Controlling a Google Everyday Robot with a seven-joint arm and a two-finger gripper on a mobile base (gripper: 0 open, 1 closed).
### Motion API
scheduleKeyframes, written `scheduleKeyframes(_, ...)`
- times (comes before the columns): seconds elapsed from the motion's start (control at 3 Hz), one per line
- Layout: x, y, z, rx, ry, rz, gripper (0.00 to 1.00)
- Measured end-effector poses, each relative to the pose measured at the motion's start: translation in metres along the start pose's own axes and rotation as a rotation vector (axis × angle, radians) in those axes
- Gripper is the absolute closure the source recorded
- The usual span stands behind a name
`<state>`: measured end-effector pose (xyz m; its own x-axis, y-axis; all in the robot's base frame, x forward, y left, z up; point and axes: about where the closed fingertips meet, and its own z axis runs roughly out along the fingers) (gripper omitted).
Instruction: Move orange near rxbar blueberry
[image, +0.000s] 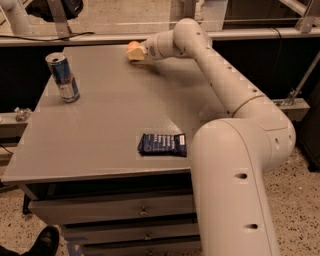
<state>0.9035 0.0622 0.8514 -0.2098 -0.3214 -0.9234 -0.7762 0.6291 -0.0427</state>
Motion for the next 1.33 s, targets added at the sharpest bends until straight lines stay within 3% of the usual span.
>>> scheduleKeyframes(0.33,-0.002,0.005,-0.027,-0.008,-0.011,-0.005,1.0)
scheduleKeyframes(0.67,-0.001,0.018,-0.068,-0.019,-0.024,-0.038,1.0)
scheduleKeyframes(1.33,0.029,0.064,-0.167,-0.051,-0.041,-0.088,1.0)
